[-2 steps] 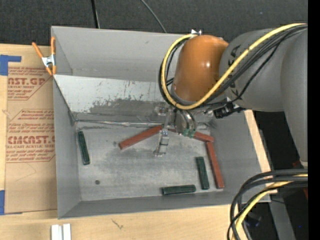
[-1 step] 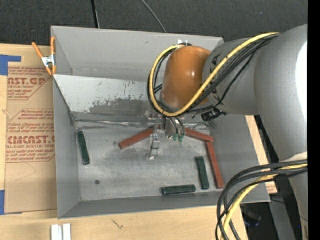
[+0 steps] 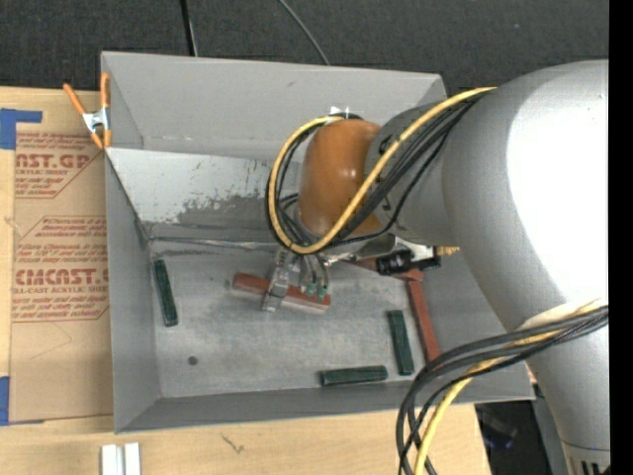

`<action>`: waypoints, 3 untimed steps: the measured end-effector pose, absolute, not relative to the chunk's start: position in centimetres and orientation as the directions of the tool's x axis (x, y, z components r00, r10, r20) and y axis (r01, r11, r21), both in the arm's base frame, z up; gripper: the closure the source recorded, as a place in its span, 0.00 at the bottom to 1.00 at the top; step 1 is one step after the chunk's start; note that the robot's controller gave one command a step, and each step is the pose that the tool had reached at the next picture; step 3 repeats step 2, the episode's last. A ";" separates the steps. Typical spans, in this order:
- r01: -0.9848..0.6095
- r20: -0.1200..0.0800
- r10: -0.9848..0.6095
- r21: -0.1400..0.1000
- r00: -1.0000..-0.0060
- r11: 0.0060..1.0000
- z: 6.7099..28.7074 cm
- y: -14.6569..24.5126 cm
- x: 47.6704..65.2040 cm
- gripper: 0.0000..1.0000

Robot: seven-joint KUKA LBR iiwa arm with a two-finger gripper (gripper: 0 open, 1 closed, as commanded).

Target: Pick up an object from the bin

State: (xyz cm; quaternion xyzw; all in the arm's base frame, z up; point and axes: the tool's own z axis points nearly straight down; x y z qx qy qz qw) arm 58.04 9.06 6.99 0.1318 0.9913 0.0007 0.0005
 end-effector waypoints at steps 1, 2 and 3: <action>0.262 -0.001 0.262 0.002 -0.965 0.965 7.0 9.1 58.0 1.00; 0.251 -0.005 0.251 0.003 -0.968 0.968 25.0 9.4 56.1 1.00; 0.251 -0.005 0.251 0.003 -0.968 0.968 25.0 9.4 56.1 1.00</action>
Offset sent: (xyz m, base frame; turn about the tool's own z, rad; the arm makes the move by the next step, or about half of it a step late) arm -0.0211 0.0028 0.1775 -0.0100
